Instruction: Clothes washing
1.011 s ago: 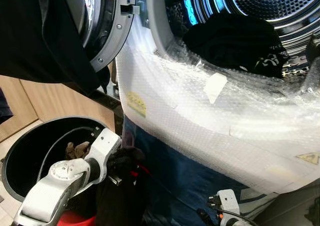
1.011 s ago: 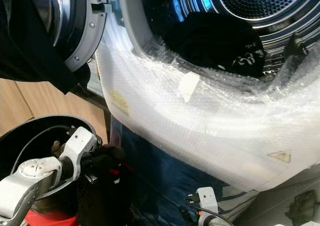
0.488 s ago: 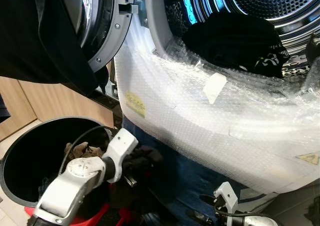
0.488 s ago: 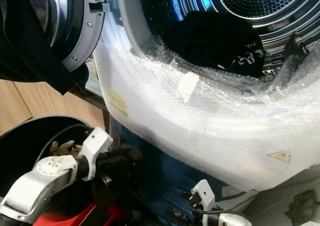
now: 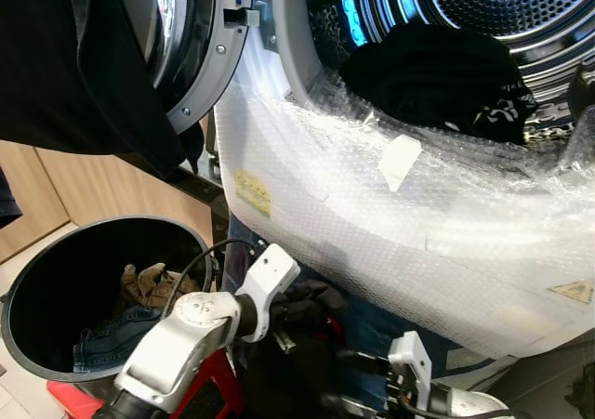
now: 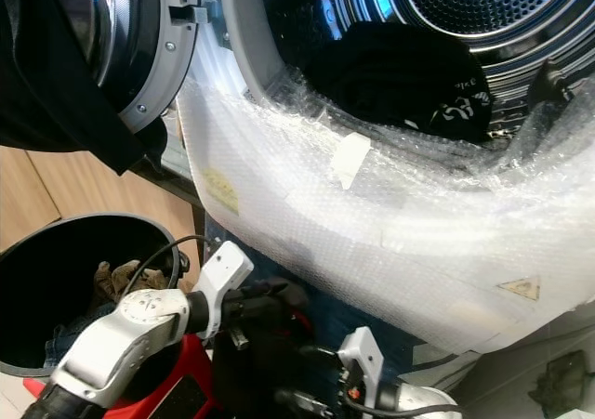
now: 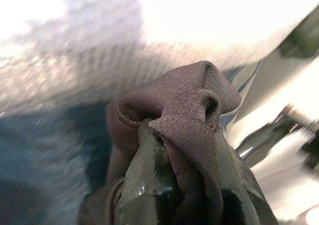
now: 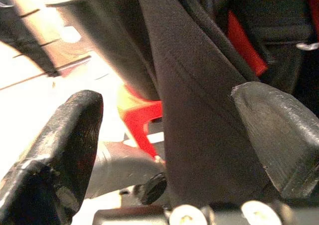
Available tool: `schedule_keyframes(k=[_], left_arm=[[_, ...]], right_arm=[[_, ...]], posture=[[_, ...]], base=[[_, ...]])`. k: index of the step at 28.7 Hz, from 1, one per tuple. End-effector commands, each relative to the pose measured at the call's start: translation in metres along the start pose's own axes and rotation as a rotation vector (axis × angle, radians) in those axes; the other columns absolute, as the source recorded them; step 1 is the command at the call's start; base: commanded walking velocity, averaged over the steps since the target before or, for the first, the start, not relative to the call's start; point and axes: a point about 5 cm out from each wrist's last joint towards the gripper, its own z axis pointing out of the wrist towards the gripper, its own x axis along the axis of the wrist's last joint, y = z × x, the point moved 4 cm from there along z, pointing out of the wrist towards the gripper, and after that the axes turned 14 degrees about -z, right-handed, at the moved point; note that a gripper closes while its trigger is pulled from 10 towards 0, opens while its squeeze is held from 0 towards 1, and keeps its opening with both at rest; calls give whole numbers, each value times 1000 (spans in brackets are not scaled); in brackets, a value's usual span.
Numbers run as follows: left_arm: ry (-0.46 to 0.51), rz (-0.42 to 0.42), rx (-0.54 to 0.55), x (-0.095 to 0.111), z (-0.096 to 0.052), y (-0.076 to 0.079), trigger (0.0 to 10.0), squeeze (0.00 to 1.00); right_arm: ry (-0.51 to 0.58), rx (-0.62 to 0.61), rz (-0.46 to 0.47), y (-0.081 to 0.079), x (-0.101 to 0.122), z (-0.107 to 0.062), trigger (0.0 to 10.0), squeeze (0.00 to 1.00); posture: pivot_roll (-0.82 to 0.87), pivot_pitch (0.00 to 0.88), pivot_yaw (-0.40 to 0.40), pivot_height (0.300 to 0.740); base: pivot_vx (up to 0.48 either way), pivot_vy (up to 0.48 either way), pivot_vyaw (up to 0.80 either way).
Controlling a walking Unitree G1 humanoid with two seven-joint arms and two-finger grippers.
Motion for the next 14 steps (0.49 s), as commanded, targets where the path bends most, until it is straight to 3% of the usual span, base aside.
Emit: schedule_keyframes(k=[1, 6, 7, 11, 12, 14], left_arm=[[32, 39, -54, 12, 10, 15, 0, 0], [53, 34, -90, 18, 26, 28, 0, 0], [61, 29, -107, 20, 31, 34, 0, 0], [76, 24, -115, 24, 36, 38, 0, 0], [98, 13, -95, 29, 38, 37, 0, 0], [103, 10, -89, 30, 38, 37, 0, 0]], right_arm=[[-44, -85, -4, 7, -6, 1, 10000, 1000], [-66, -267, 17, 22, -11, 8, 10000, 1000], [-88, -306, 42, 24, -17, 8, 10000, 0], [-94, -366, 50, 29, -21, 8, 10000, 0], [-85, -468, 69, 41, -20, 6, 10000, 0], [-83, -495, 74, 43, -20, 5, 10000, 0]], posture=[[146, 39, -104, 740], [149, 20, -107, 740], [150, 8, -106, 740], [148, 3, -104, 740], [145, 2, -104, 740], [145, 2, -104, 740]], base=[[0, 0, 0], [0, 0, 0], [0, 0, 0], [0, 0, 0], [0, 0, 0], [0, 0, 0]])
